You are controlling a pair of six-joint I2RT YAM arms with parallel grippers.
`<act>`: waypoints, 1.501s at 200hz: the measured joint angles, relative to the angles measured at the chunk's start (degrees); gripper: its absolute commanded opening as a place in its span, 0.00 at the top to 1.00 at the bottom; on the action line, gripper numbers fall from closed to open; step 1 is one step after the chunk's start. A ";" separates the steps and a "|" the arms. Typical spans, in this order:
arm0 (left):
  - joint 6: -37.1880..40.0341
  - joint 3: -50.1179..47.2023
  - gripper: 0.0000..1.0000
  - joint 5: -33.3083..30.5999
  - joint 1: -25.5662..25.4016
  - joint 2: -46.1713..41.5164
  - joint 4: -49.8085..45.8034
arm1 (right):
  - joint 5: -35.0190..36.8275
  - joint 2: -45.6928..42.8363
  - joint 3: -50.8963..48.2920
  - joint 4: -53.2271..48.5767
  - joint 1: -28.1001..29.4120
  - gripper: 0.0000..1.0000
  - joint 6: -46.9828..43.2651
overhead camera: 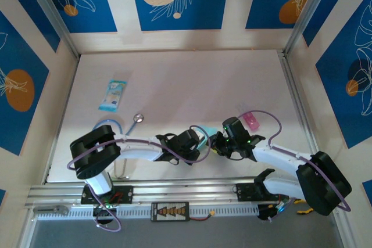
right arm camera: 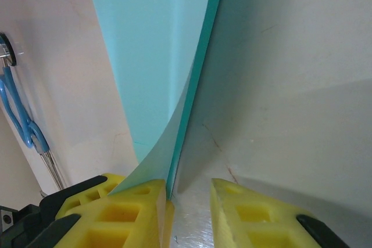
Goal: Fold a paper plane with a square sheet of paper (pick it up from the middle)
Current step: Perform the fifth fold on the wing at the bottom-center of the table.
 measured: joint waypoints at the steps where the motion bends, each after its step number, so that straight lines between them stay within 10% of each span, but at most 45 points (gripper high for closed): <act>1: 0.00 0.00 0.85 0.04 0.00 0.02 0.02 | -0.02 0.00 0.00 0.00 0.02 0.73 0.00; 78: -0.04 -0.02 0.93 1.16 0.00 0.44 0.46 | -0.39 0.00 0.02 0.46 0.44 0.80 -0.61; 300: -0.85 -1.92 0.75 2.84 0.31 -2.45 2.16 | -3.56 5.95 0.83 5.77 1.14 0.88 -1.51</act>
